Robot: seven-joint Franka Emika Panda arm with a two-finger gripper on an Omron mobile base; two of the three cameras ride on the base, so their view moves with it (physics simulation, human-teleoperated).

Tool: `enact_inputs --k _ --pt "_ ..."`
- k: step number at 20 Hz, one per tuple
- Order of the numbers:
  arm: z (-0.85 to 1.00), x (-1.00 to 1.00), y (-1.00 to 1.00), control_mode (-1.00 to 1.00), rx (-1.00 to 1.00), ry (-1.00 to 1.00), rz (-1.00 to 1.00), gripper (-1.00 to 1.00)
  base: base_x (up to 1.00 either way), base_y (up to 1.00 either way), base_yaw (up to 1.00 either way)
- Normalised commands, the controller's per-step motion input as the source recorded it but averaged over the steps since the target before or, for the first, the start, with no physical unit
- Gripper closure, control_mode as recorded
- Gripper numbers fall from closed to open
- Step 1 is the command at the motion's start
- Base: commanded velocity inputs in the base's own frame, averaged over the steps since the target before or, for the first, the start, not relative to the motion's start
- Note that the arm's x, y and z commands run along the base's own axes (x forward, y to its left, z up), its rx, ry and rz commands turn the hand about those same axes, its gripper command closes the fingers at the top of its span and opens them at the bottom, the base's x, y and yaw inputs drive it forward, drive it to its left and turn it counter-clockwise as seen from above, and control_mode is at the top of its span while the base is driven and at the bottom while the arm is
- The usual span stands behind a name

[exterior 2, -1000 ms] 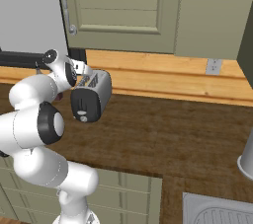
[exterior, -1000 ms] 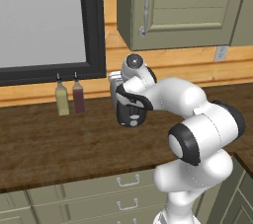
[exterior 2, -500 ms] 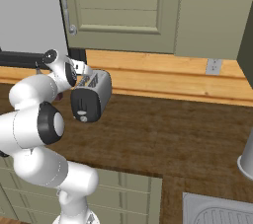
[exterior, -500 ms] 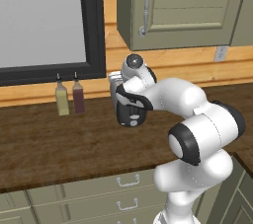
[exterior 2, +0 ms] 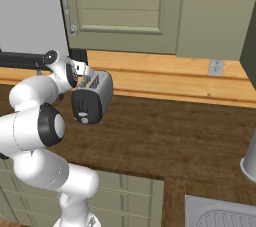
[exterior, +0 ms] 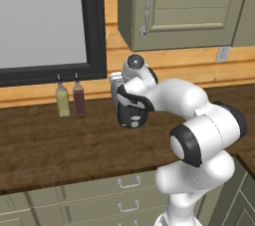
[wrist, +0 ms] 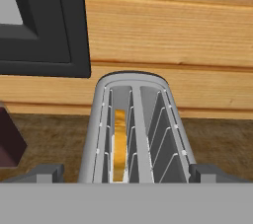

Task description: Start the toaster. Once the lever pops up, take the bread to the plate on the dining counter.

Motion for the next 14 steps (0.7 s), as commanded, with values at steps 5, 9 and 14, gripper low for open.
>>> enact_inputs --k 5,9,14 --pt "0.0 0.0 0.0 -1.0 0.0 0.0 0.0 -1.0 0.0 0.0 0.0" --pt "0.0 0.0 0.0 -1.0 0.0 0.0 0.0 -1.0 0.0 0.0 0.0" --pt "0.0 0.0 0.0 -1.0 0.0 0.0 0.0 -1.0 0.0 0.0 0.0"
